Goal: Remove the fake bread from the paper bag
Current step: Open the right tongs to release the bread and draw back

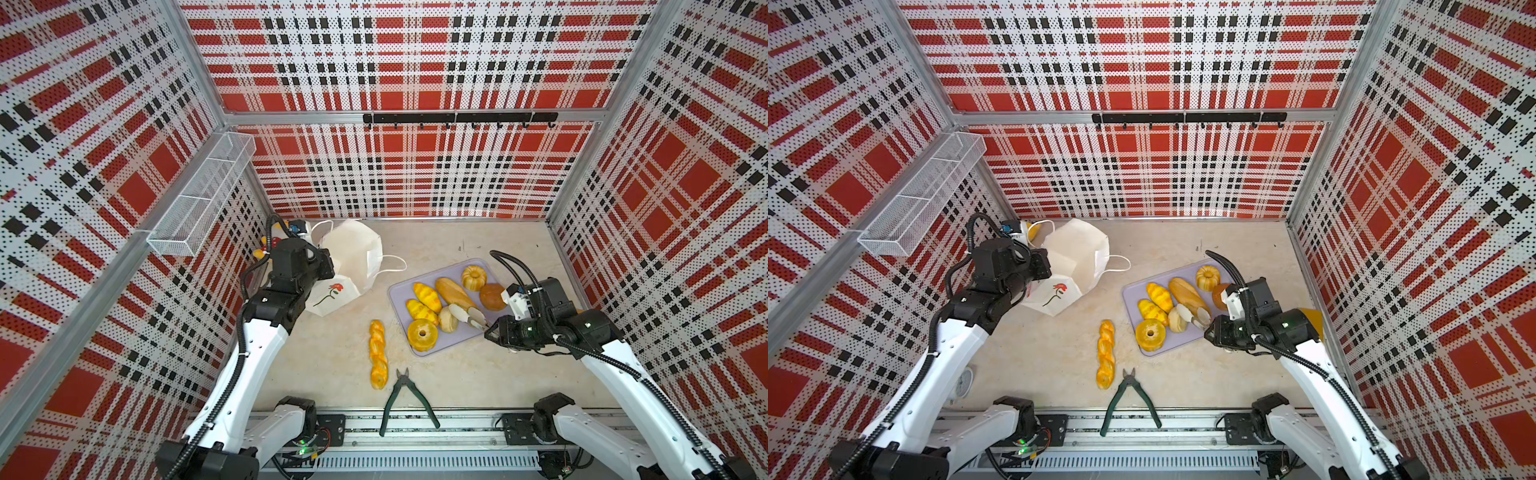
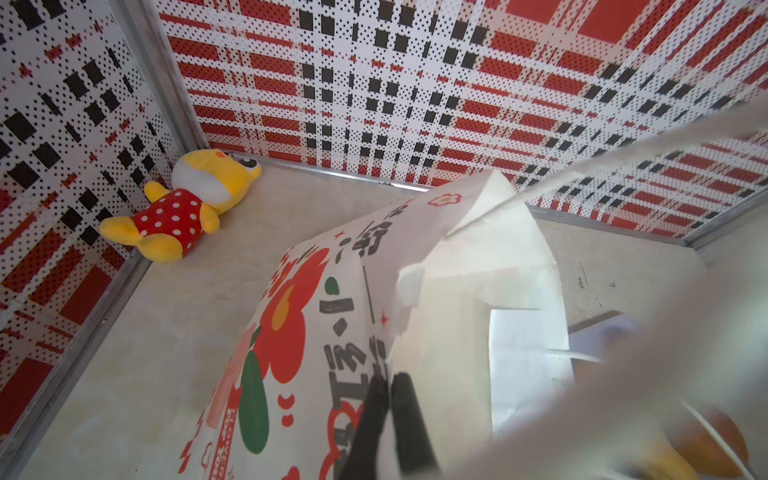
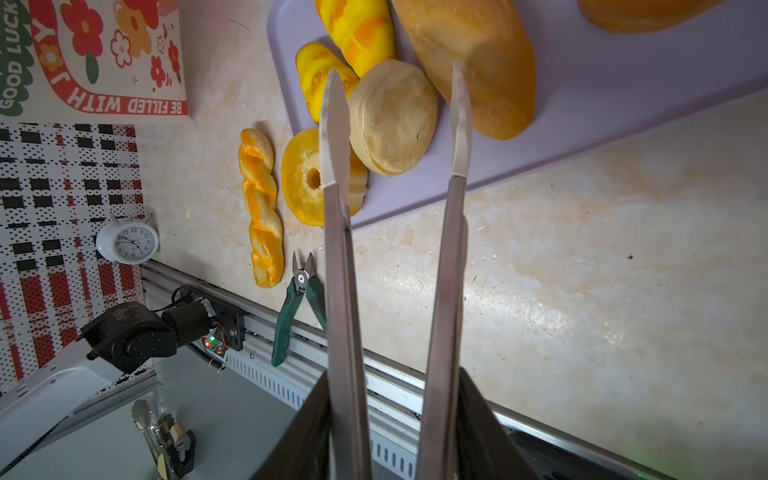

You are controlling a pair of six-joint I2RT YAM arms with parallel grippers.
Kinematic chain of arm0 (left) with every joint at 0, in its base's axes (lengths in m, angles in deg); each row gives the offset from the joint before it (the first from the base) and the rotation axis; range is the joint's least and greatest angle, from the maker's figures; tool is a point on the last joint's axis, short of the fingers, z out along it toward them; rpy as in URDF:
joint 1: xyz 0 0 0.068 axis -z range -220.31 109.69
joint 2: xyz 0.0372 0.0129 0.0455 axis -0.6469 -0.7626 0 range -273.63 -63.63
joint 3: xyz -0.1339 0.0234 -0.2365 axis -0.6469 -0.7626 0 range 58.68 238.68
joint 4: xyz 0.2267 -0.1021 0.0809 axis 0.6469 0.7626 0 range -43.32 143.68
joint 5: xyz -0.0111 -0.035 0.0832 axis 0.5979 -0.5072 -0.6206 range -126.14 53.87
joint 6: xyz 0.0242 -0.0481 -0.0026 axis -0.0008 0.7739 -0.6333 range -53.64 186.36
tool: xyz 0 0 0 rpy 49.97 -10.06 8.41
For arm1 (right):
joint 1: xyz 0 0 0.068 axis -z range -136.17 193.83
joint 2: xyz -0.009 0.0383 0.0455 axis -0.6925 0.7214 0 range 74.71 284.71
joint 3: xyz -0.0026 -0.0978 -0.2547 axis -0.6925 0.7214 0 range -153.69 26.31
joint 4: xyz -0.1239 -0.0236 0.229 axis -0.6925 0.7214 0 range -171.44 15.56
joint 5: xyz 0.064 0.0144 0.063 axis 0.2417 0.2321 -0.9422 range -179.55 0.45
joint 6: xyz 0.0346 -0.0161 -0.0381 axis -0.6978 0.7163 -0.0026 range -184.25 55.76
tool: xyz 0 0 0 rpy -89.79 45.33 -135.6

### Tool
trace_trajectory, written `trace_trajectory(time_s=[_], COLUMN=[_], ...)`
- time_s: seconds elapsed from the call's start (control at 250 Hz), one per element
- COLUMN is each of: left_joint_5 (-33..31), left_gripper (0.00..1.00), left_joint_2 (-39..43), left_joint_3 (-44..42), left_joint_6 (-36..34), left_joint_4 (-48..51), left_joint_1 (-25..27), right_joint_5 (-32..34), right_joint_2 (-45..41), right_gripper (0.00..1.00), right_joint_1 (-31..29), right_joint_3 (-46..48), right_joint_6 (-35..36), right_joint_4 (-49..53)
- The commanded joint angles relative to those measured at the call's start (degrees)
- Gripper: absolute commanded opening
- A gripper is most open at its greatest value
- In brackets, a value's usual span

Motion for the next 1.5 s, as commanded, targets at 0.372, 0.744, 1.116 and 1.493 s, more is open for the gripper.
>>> trace_trajectory(time_s=[0.372, 0.744, 1.116, 1.493], left_joint_5=[12.7, 26.3, 27.7, 27.5], left_gripper=[0.0, 0.0, 0.0, 0.0], left_joint_2=[-1.4, -10.4, -11.7, -10.7], left_joint_3=[5.1, 5.1, 3.2, -0.3], left_joint_6=[15.3, 25.8, 25.5, 23.8], left_joint_4=[2.2, -11.6, -13.0, -12.5], left_joint_1=[-8.0, -15.8, -15.8, -16.0], right_joint_5=[-5.0, -1.6, -0.5, 1.2], right_joint_2=[6.7, 8.1, 0.7, -10.8], right_gripper=[0.11, 0.05, 0.03, 0.02], right_joint_1=[-4.0, -4.7, -4.7, -4.7], right_joint_3=[-6.8, -4.1, 4.4, 8.9], right_joint_6=[-2.3, -1.8, -3.6, -6.6], right_joint_4=[-8.4, -8.3, -4.7, 4.7])
